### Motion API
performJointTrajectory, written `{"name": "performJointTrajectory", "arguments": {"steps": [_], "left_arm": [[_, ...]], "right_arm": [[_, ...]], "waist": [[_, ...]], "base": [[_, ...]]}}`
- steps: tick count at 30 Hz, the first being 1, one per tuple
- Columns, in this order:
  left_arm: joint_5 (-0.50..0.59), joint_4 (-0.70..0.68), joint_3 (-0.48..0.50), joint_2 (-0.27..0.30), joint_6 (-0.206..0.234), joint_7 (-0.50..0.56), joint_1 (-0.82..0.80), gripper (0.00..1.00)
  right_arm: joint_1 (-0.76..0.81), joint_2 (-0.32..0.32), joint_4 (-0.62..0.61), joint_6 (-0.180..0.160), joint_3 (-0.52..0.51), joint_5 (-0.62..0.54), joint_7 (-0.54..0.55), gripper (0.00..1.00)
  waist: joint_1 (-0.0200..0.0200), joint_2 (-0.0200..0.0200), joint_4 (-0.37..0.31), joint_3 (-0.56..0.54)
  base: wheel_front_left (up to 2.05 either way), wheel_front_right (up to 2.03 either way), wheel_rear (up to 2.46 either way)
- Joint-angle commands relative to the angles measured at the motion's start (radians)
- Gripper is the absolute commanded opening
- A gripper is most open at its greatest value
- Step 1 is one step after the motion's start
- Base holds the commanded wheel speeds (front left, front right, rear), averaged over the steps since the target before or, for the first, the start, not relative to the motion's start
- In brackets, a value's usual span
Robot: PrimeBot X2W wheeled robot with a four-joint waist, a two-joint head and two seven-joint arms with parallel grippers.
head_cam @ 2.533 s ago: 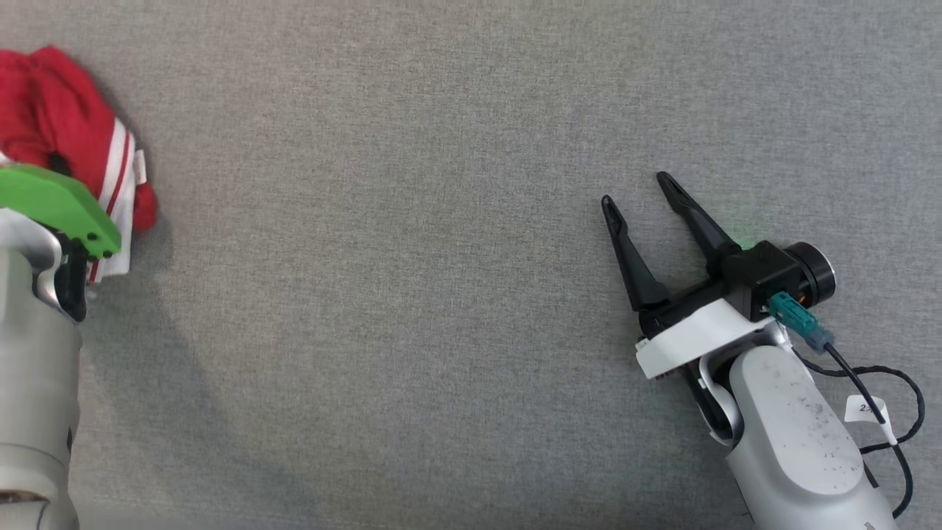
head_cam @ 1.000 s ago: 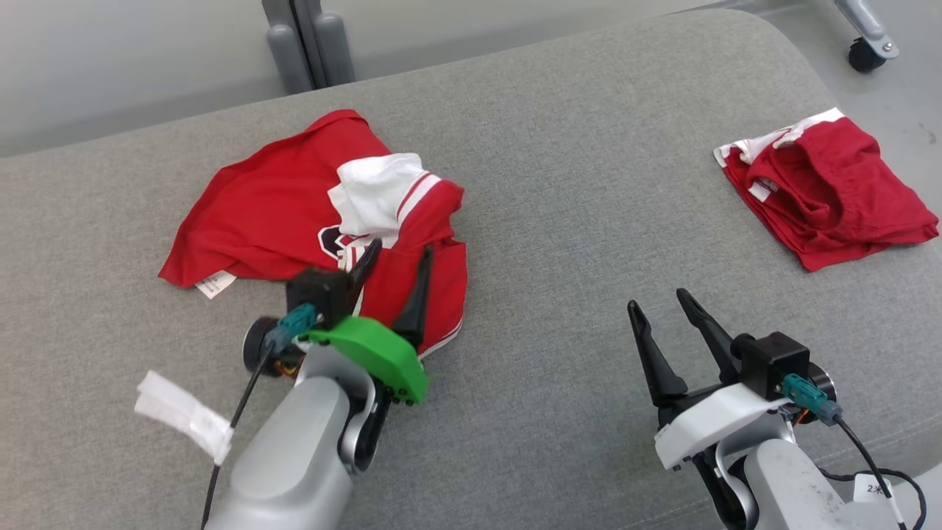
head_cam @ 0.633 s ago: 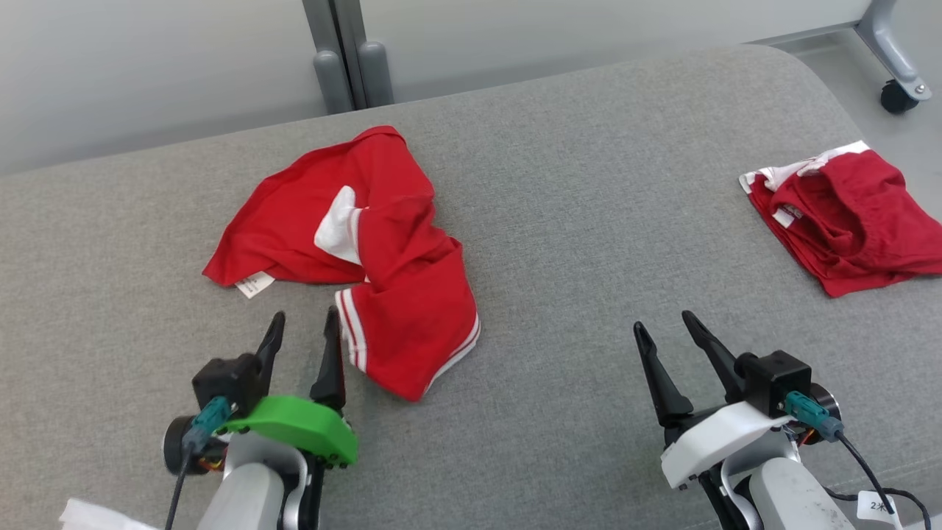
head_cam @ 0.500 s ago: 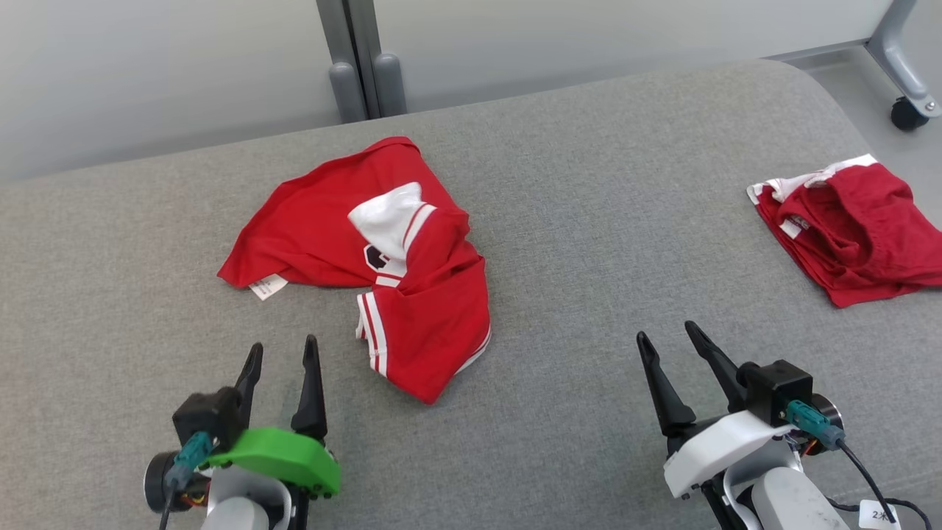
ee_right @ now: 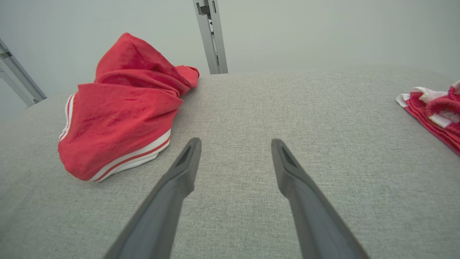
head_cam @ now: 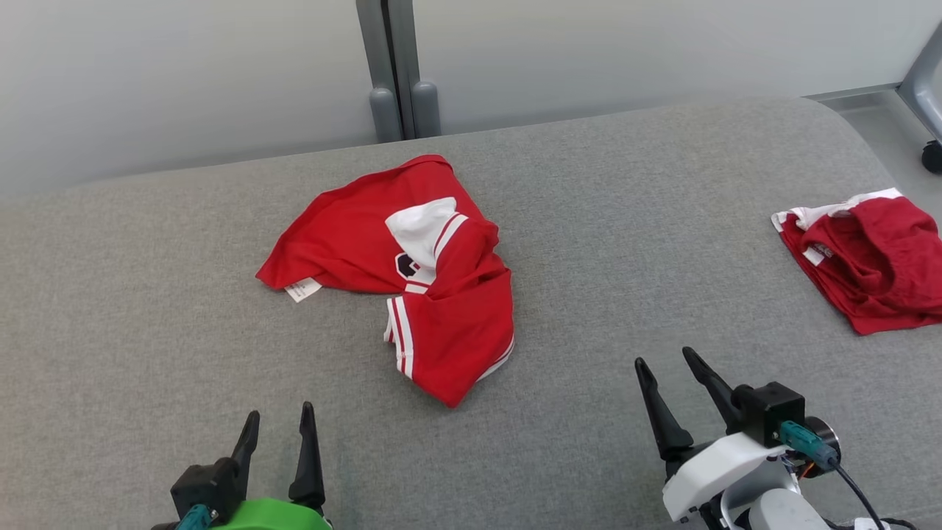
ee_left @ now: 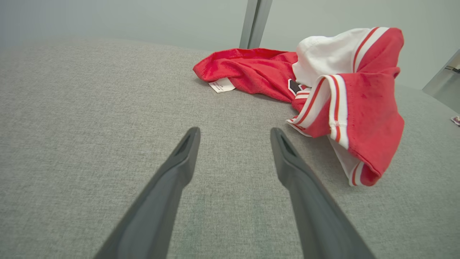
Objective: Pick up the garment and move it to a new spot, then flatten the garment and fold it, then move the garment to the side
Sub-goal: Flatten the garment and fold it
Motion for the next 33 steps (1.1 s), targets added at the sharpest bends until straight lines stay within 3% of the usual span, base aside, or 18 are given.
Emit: {"name": "performJointTrajectory", "arguments": {"steps": [1,10,17,25,26,27,33], "left_arm": [[-0.009,-0.007,-0.006,0.002,0.005,0.0,-0.001,1.0],[-0.021,-0.011,-0.055,0.002,0.005,0.0,-0.058,1.0],[-0.045,-0.006,-0.099,0.002,0.013,0.0,-0.096,1.0],[-0.066,0.002,-0.114,0.002,0.019,0.0,-0.103,1.0],[-0.067,0.001,-0.115,0.002,0.02,0.0,-0.102,1.0],[-0.067,0.0,-0.114,0.002,0.022,0.0,-0.101,1.0],[-0.073,0.001,-0.114,0.002,0.024,0.0,-0.091,1.0]], "right_arm": [[-0.013,-0.003,0.004,-0.002,0.013,-0.001,0.0,1.0],[-0.257,-0.004,0.05,-0.002,0.148,0.015,0.0,1.0],[-0.49,-0.004,0.222,-0.002,0.257,0.038,0.0,1.0],[-0.631,-0.005,0.427,-0.002,0.302,0.067,0.001,1.0],[-0.639,-0.004,0.444,-0.002,0.311,0.072,0.001,0.6],[-0.647,-0.004,0.46,-0.002,0.325,0.08,0.001,0.0],[-0.661,-0.004,0.412,-0.002,0.336,0.097,0.0,0.0]], "waist": [[0.0,-0.0001,0.013,0.012],[0.0,-0.0001,0.088,0.074],[0.0,-0.0001,0.174,0.119],[0.0,-0.0001,0.237,0.137],[0.0,-0.0001,0.24,0.137],[0.0,-0.0001,0.243,0.137],[0.0,-0.0001,0.242,0.131]], "base": [[0.0,0.0,0.0],[0.0,0.0,0.0],[0.0,0.0,0.0],[0.0,0.0,0.0],[0.0,0.0,0.0],[0.0,0.0,0.0],[0.0,0.0,0.0]]}}
